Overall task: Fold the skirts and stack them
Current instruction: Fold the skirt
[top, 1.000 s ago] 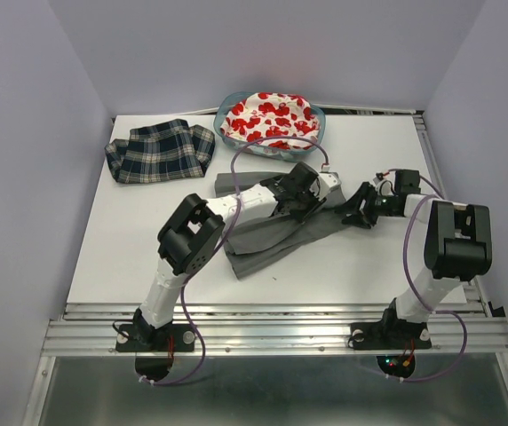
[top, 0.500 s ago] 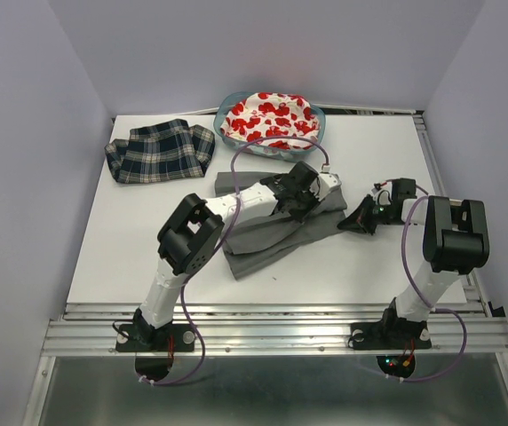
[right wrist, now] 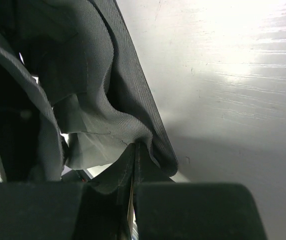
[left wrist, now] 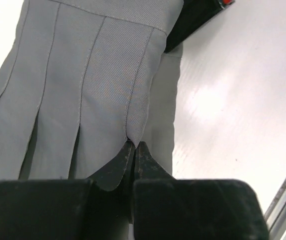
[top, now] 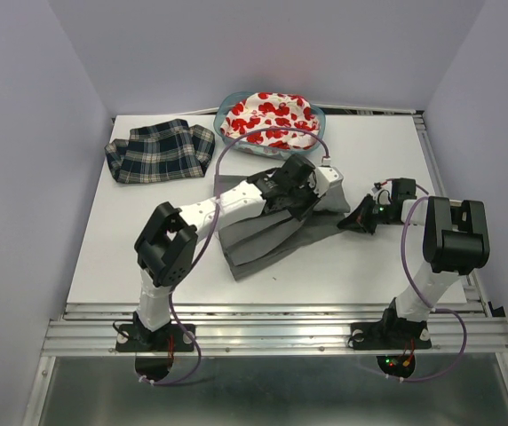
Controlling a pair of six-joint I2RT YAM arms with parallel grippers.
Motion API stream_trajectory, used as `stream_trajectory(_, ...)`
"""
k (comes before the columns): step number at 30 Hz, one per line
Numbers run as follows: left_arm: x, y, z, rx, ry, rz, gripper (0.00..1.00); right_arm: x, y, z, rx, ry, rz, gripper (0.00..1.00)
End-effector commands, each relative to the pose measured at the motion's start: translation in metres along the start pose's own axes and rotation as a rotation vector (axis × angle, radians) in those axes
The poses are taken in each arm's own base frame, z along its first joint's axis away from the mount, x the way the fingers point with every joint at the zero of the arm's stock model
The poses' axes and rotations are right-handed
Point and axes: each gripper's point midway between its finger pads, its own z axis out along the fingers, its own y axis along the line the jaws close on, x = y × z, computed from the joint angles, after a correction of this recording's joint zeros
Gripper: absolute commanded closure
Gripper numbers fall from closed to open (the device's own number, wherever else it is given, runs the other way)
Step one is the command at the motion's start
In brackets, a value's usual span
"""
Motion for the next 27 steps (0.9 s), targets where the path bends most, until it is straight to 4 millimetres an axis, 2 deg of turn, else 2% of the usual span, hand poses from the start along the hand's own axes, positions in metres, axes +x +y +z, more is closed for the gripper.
stream_trajectory(1, -0.007, -0.024, -0.012, 0.07, -0.002, 0.02, 1.0, -0.002, -0.013, 0.003, 0.064, -0.043, -0.025, 0.99)
stream_trajectory(7, 0.012, -0.043, 0.02, 0.148, 0.056, -0.011, 1.0, -0.003, -0.011, 0.002, 0.063, -0.046, -0.03, 0.99)
stream_trajectory(10, 0.028, -0.041, 0.041, 0.151, 0.102, -0.02, 1.0, -0.003, -0.01, 0.001, 0.061, -0.046, -0.031, 0.99)
stream_trajectory(16, 0.057, -0.044, 0.067, 0.186, 0.174, -0.043, 1.0, 0.0, -0.009, -0.003, 0.069, -0.037, -0.048, 0.99)
stream_trajectory(18, 0.066, -0.045, 0.073, 0.208, 0.197, -0.052, 1.0, -0.008, -0.003, -0.01, 0.087, -0.057, -0.104, 0.99)
stream_trajectory(20, 0.07, -0.044, 0.077, 0.216, 0.211, -0.06, 1.0, -0.006, -0.003, -0.019, 0.124, -0.047, -0.114, 0.99)
stream_trajectory(21, 0.071, -0.044, 0.077, 0.221, 0.218, -0.064, 1.0, -0.015, 0.003, -0.027, 0.14, -0.075, -0.175, 0.98)
stream_trajectory(22, 0.071, -0.042, 0.077, 0.218, 0.219, -0.065, 1.0, -0.011, 0.004, -0.032, 0.161, -0.058, -0.174, 0.96)
stream_trajectory(27, 0.079, -0.04, 0.075, 0.21, 0.242, -0.054, 1.0, -0.036, 0.028, -0.067, 0.19, -0.136, -0.293, 0.84)
